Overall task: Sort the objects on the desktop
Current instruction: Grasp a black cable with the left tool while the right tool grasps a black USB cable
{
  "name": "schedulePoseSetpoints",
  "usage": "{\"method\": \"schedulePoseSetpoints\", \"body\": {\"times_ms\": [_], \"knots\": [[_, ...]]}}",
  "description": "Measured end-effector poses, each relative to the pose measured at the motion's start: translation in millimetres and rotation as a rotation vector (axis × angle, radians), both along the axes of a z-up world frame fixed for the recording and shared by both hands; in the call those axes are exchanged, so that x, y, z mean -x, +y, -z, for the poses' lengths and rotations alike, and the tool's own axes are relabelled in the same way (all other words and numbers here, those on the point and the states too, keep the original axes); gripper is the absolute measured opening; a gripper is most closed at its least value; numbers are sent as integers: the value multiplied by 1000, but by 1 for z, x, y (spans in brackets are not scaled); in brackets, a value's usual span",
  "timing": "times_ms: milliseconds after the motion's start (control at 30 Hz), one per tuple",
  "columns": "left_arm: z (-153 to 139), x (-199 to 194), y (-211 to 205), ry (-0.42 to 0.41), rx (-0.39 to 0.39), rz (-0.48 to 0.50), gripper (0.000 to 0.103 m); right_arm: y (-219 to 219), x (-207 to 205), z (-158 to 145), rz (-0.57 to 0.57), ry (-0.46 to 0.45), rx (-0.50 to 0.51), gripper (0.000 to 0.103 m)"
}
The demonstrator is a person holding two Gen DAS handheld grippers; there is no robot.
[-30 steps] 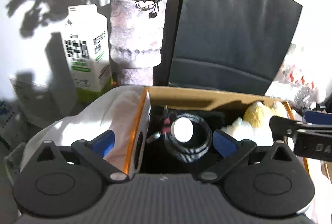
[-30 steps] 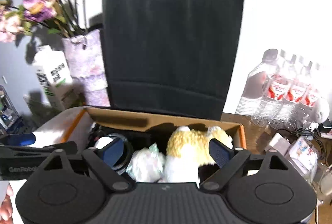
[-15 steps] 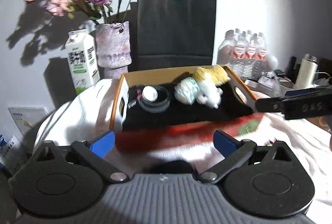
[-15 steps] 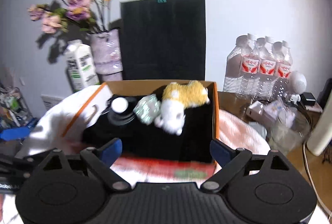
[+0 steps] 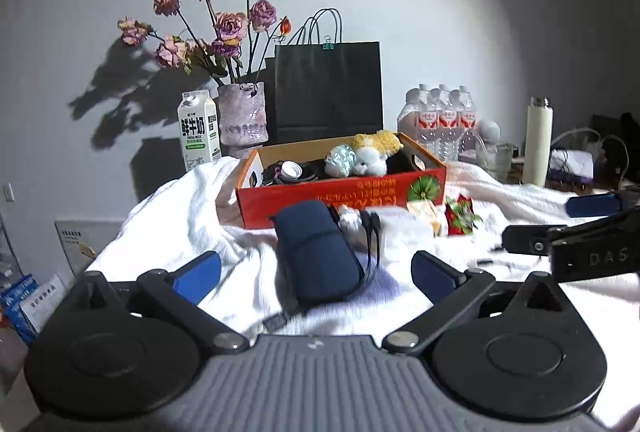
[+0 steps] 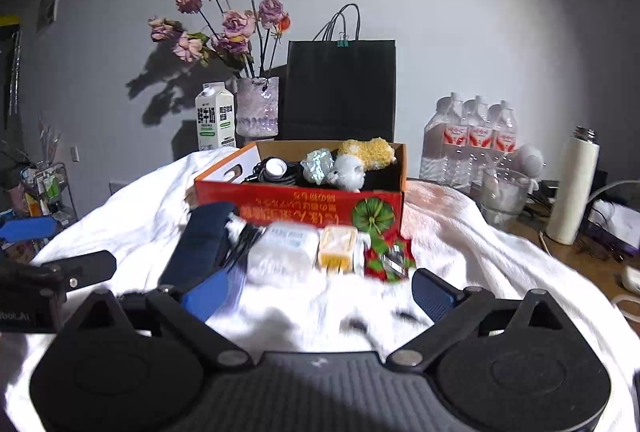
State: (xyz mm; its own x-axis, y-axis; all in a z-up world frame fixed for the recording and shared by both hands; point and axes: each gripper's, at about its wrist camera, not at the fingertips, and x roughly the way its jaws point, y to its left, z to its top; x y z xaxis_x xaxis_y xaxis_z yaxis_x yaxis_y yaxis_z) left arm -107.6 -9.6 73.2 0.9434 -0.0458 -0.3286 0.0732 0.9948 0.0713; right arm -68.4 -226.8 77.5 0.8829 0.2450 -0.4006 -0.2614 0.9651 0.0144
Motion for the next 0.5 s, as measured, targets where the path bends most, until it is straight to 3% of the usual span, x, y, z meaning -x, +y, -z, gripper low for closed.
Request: {"method": "schedulePoseSetpoints", "body": {"times_ms": [100,233,367,500], "knots": [[15,15,-2,5,-7,36,103,-7,27,16,45,-12,-2,101],[37,5,-2,95,18,52,103,-17,36,32,76,15,34,101],[40,-13,0,95,51,52,103,-25,24,40,84,53,2,92],[39,-41,-2,88,60,97,86,-25,7,46,64,87,-26,87]]}}
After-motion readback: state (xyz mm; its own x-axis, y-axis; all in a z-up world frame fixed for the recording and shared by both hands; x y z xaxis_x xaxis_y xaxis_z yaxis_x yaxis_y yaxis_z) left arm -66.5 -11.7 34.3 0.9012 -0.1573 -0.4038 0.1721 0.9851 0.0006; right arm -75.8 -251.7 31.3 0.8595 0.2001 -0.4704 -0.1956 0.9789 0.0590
